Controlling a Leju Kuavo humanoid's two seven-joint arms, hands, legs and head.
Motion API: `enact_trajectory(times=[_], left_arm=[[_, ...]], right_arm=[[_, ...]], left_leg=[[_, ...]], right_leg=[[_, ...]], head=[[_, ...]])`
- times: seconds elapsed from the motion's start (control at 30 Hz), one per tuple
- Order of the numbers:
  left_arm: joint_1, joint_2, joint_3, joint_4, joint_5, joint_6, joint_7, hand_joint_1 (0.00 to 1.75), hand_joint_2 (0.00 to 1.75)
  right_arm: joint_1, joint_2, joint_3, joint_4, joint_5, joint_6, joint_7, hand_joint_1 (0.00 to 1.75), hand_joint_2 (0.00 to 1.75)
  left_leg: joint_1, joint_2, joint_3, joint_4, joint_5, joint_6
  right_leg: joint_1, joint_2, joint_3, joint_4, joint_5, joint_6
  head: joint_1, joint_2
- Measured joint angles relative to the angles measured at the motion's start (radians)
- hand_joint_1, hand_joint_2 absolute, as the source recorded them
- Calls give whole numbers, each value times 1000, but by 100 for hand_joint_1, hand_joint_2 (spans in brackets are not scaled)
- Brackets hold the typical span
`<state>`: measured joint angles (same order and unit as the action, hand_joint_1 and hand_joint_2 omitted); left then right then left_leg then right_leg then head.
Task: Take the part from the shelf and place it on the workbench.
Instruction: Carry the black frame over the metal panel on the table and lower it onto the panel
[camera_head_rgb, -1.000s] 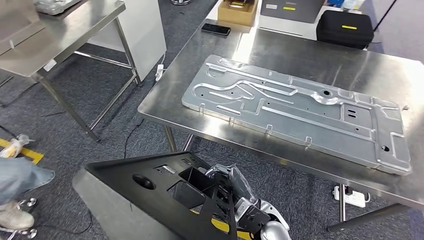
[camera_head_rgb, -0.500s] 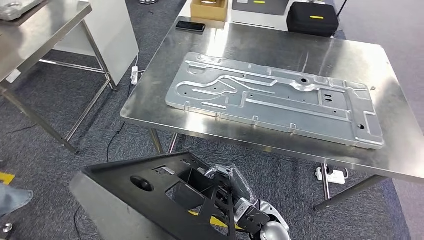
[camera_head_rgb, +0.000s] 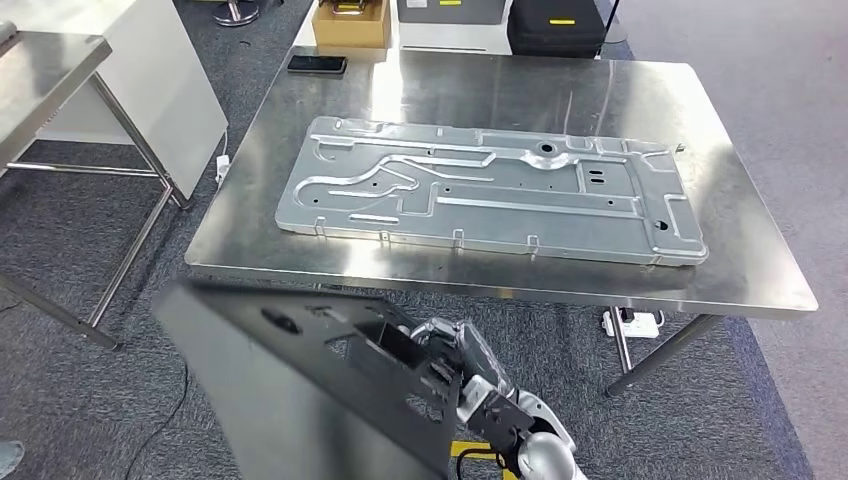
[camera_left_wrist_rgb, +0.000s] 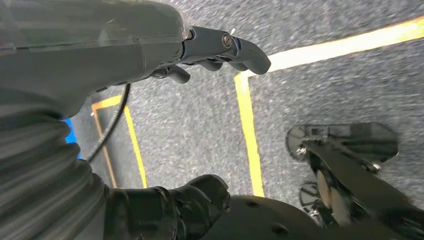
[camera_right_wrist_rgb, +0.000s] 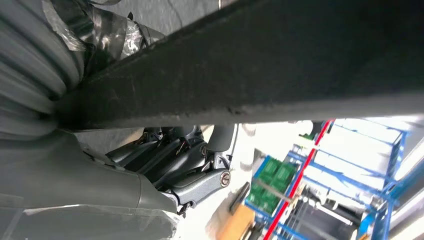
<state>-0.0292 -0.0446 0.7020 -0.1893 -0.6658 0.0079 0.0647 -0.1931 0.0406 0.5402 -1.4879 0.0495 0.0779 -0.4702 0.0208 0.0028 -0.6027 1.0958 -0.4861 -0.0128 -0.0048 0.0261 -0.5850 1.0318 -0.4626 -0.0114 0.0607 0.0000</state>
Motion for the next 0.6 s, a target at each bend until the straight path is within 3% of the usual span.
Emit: enact_trajectory(times=[0.07, 0.13, 0.2, 0.3, 0.33, 0.37, 0.4, 0.5, 0.53, 0.6], left_arm=[[-3, 0, 0, 0, -8, -2, -1, 0, 175], [-7, 0, 1, 0, -18, -5, -2, 0, 175], [-9, 1, 1, 0, -29, -11, -3, 0, 175], [-10, 2, 1, 0, -47, -18, -4, 0, 175], [-10, 2, 1, 0, -55, -20, -4, 0, 175], [-11, 2, 1, 0, -62, -22, -5, 0, 175], [-13, 2, 1, 0, -68, -23, -5, 0, 175], [-16, 1, 1, 0, -88, -31, -6, 0, 175], [-17, 1, 1, 0, -94, -34, -6, 0, 175], [-20, 0, 1, 0, -103, -36, -6, 0, 175]], right_arm=[[-33, 8, 0, 21, -1, -13, 18, 175, 175], [-72, 19, 0, 49, 4, -30, 37, 175, 175], [-119, 31, 0, 83, 11, -50, 53, 175, 175], [-198, 51, 0, 140, 34, -88, 76, 175, 175], [-223, 59, 0, 162, 45, -104, 84, 175, 175], [-248, 67, 0, 188, 57, -121, 92, 175, 175], [-275, 75, 0, 212, 72, -140, 99, 175, 175], [-365, 103, 1, 290, 145, -213, 115, 175, 175], [-396, 113, 2, 317, 174, -240, 120, 175, 175], [-449, 131, 5, 370, 226, -289, 129, 175, 175]], left_leg=[[-2, -6, 15, -43, 7, 10], [-3, -4, 13, -46, 10, 25], [0, 0, 14, -51, 15, 38], [1, 5, 11, -53, 18, 46], [1, 7, 11, -53, 18, 46], [1, 7, 11, -53, 18, 45], [1, 7, 12, -53, 18, 45], [-2, 8, 15, -53, 17, 40], [-2, 8, 14, -54, 17, 36], [-2, 9, 10, -58, 21, 25]], right_leg=[[3, 4, -9, 13, -6, 11], [3, 6, -14, 16, -5, 19], [1, -2, -28, 45, -27, 28], [-4, -16, -108, 217, -113, 40], [-5, -17, -135, 271, -129, 42], [-6, -18, -148, 294, -126, 42], [-6, -19, -143, 278, -104, 39], [2, -22, -59, 89, -4, 18], [7, -24, -40, 42, 10, 10], [14, -25, -30, 13, 9, 1]], head=[[0, 0], [0, 0], [0, 0], [1, 0], [1, 0], [1, 0], [1, 0], [0, 0], [0, 0], [0, 0]])
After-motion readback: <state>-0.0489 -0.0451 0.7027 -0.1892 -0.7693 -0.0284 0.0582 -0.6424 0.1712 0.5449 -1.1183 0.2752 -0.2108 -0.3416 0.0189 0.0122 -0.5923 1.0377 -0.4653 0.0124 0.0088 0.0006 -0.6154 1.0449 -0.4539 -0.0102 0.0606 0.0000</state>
